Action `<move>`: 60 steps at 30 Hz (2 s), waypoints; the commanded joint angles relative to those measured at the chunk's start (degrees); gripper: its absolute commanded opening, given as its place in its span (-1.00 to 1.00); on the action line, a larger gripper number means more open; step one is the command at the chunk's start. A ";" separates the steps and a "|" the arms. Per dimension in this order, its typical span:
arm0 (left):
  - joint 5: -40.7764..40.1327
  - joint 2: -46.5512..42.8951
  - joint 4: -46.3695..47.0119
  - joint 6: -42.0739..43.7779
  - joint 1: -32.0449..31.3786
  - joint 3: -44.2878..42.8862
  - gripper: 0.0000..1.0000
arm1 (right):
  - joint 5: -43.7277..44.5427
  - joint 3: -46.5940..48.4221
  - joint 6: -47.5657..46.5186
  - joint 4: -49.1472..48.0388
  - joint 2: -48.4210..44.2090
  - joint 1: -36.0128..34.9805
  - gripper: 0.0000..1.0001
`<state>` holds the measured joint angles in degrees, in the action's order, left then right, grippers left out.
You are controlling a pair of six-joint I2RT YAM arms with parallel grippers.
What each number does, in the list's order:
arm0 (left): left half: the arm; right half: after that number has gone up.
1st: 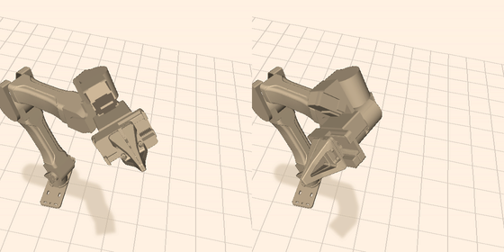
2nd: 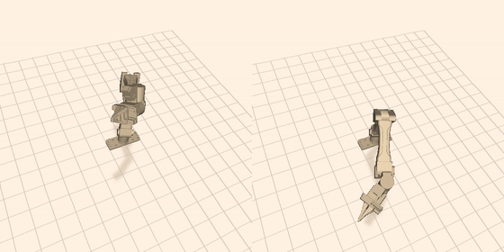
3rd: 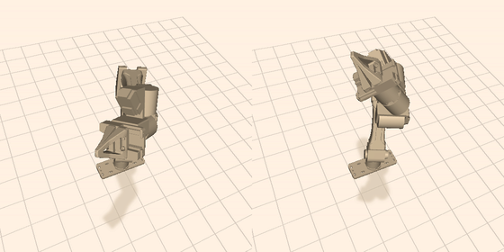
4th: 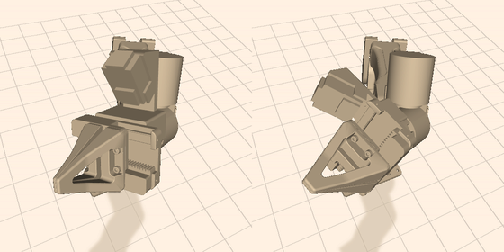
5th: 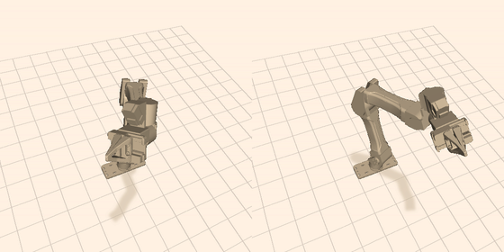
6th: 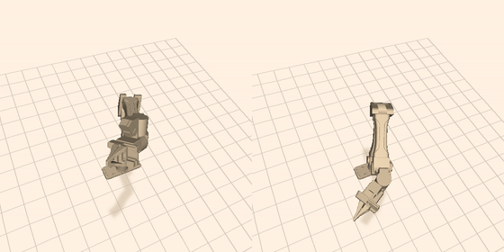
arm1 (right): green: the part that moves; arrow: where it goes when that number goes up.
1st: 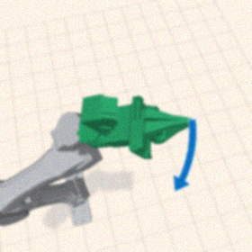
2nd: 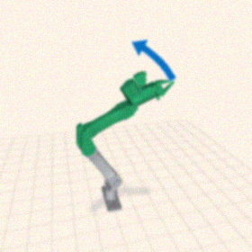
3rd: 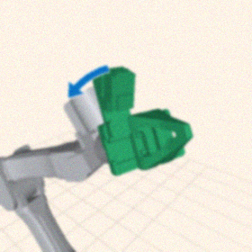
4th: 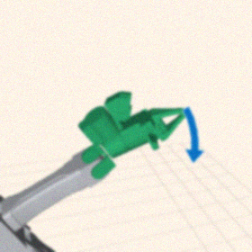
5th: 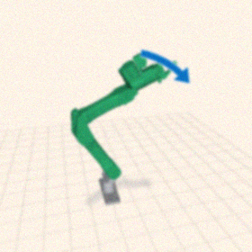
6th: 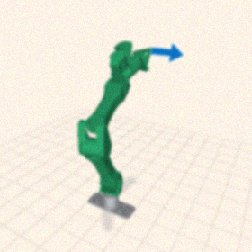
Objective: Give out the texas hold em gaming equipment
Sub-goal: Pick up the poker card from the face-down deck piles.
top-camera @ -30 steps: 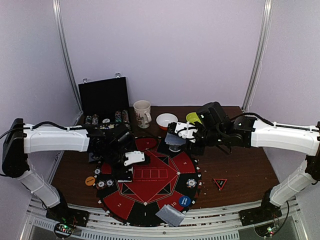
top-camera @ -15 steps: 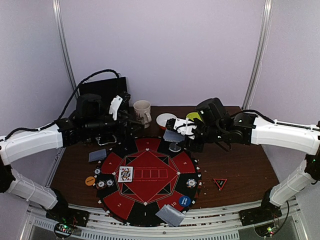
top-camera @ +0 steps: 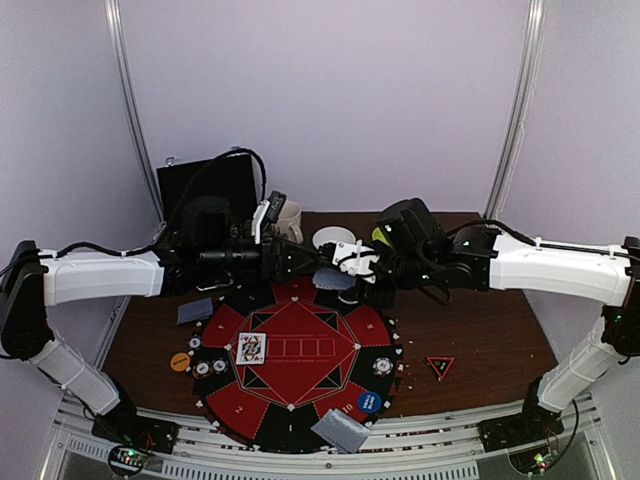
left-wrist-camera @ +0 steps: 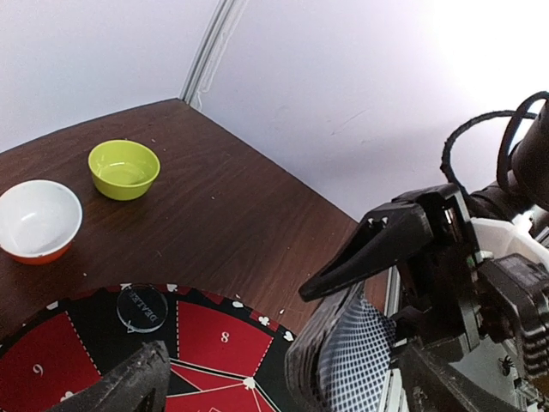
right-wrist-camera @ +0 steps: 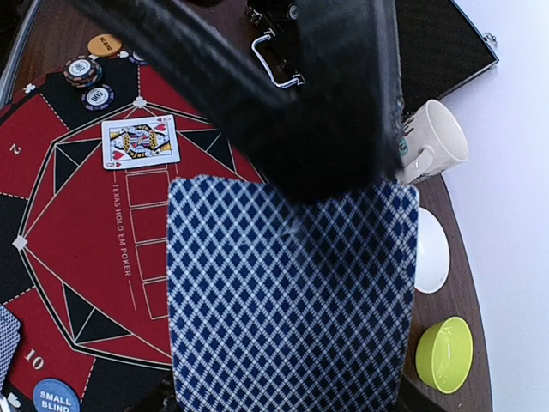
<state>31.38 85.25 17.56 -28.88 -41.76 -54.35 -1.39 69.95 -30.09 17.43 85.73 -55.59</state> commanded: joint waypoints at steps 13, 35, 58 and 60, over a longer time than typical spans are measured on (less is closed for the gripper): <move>-2.97 2.34 -7.08 8.29 -1.58 -5.45 0.03 | 0.03 3.80 -0.04 -1.16 1.92 -1.42 0.13; 2.18 -1.56 -11.92 10.24 -1.57 -4.65 -0.69 | 1.53 2.10 -0.67 -1.20 0.59 -1.37 0.13; 1.96 -4.14 -16.38 13.54 -1.57 -3.93 -1.00 | 2.53 1.04 -0.94 -1.51 -0.17 -1.28 0.13; 2.03 -4.59 -16.27 13.33 -1.58 -3.78 -1.00 | 2.61 0.70 -0.91 -1.73 -0.30 -1.35 0.13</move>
<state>32.34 82.59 1.10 -16.14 -43.44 -58.50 -0.05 71.57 -31.00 17.04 87.53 -56.82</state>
